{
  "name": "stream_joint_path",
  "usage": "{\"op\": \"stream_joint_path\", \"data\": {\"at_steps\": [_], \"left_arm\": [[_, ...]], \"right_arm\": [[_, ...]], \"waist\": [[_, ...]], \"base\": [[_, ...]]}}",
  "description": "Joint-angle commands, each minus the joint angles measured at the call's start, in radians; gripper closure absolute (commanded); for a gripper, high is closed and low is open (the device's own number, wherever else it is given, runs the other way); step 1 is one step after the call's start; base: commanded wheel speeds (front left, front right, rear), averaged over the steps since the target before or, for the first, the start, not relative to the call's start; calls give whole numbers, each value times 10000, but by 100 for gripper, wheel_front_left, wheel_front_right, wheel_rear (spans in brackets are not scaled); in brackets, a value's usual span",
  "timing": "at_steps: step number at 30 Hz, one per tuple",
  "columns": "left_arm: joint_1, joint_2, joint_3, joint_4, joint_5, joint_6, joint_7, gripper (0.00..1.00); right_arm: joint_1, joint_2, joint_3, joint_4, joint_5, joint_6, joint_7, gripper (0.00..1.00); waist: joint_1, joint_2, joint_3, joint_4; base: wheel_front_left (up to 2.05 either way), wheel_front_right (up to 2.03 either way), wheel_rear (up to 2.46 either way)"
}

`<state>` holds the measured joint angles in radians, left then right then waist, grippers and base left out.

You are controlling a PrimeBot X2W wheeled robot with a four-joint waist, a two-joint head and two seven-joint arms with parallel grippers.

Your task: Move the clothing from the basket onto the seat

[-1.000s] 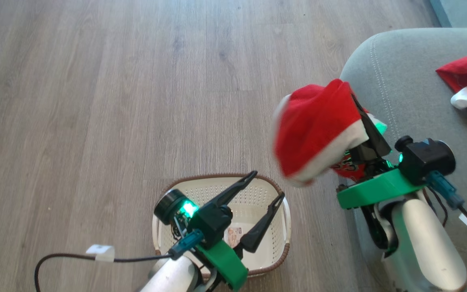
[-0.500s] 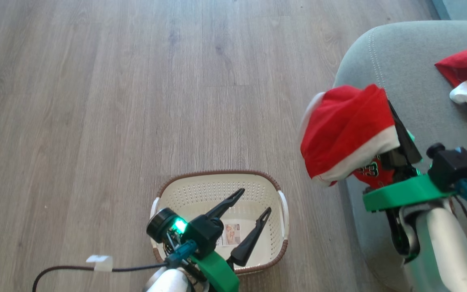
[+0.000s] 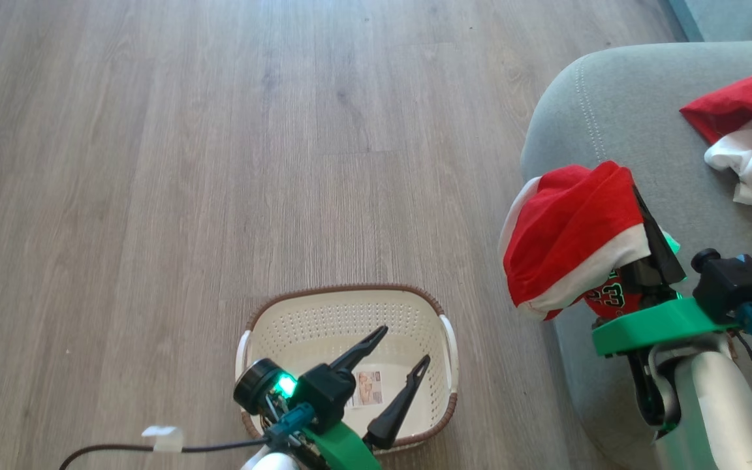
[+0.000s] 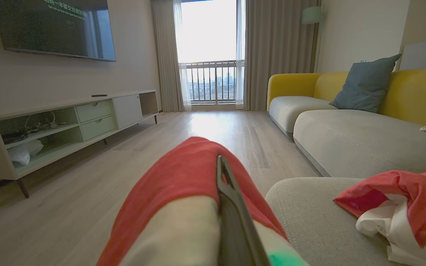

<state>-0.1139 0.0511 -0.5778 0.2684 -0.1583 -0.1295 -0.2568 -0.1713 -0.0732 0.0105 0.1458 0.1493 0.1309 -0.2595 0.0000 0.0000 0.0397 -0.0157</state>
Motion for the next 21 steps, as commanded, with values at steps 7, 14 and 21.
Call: {"op": "stream_joint_path", "data": {"at_steps": [7, 14, 21], "left_arm": [[-179, -5, 431, -357, 30, -11, -49, 0], [-225, -7, 495, -472, 113, -11, -49, 0], [-389, -8, 461, -523, 177, -11, -49, 0]], "right_arm": [[-181, -33, 203, -315, -79, -2, -23, 100], [-364, -71, -39, -504, -108, -2, -23, 100], [-477, -74, -175, -651, -139, -2, -23, 100]], "waist": [[0, 0, -35, -207], [0, 0, 257, -685], [0, 0, 503, -1531]], "base": [[0, 0, 0], [0, 0, 0], [0, 0, 0]]}}
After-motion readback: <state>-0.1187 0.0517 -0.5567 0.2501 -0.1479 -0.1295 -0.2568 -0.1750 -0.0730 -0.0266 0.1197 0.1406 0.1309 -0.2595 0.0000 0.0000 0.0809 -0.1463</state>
